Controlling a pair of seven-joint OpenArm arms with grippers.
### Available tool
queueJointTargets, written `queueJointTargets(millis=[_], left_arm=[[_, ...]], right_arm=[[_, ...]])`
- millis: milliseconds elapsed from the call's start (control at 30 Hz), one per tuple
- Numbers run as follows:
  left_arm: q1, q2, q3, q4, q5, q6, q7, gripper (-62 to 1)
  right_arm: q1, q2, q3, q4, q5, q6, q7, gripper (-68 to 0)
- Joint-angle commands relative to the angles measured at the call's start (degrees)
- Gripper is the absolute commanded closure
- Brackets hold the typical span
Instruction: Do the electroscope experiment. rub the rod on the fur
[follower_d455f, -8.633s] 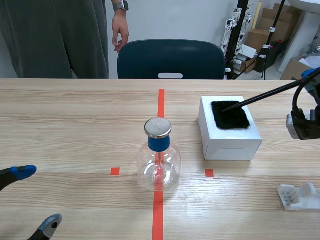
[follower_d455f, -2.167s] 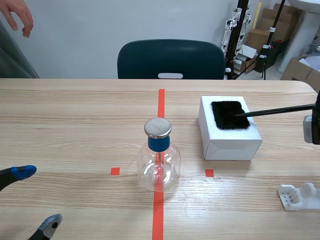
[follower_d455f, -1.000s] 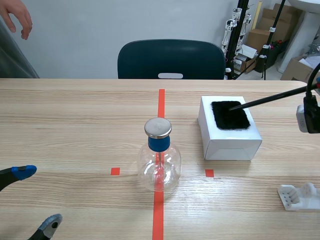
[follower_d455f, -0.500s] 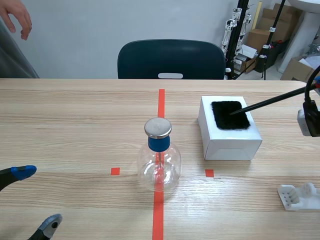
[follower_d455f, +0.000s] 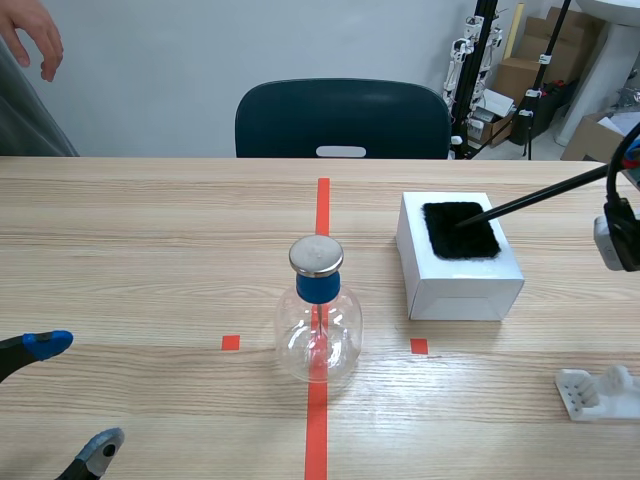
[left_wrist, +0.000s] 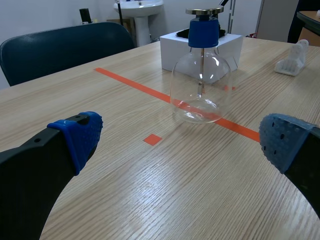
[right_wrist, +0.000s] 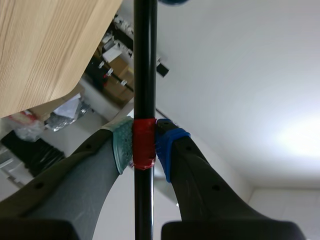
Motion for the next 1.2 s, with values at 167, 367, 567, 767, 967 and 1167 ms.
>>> queueJointTargets(millis=[167,367,567,767,967,1167], left_arm=[[-0.2,0.0,-0.4,0.7,-0.6,-0.1,-2.9,-62.3],[-0.2,0.0,-0.4,0.7,-0.6,-0.1,-2.9,-62.3],[-0.2,0.0,-0.4,0.7,-0.6,-0.1,-2.9,-62.3],[-0.2,0.0,-0.4,0.7,-0.6,-0.1,-2.9,-62.3],[-0.2,0.0,-0.4,0.7,-0.6,-0.1,-2.9,-62.3],[-0.2,0.0,-0.4,0.7,-0.6,-0.1,-2.9,-62.3]], right_arm=[[0.5,1.1,0.4,0.4,0.3,-0.5,1.5,-0.2],[0.5,1.1,0.4,1.1,-0.5,-0.4,5.9,-0.2],[0.5,1.4,0.4,0.5,-0.5,0.8,-0.7,-0.2],[0.5,1.4,0.4,0.5,-5.2,0.5,2.9,-0.2],[0.5,1.4,0.4,0.8,-4.2,0.4,3.5,-0.2],[0.5,1.4,0.4,0.8,4.0,0.4,4.1,-0.2]])
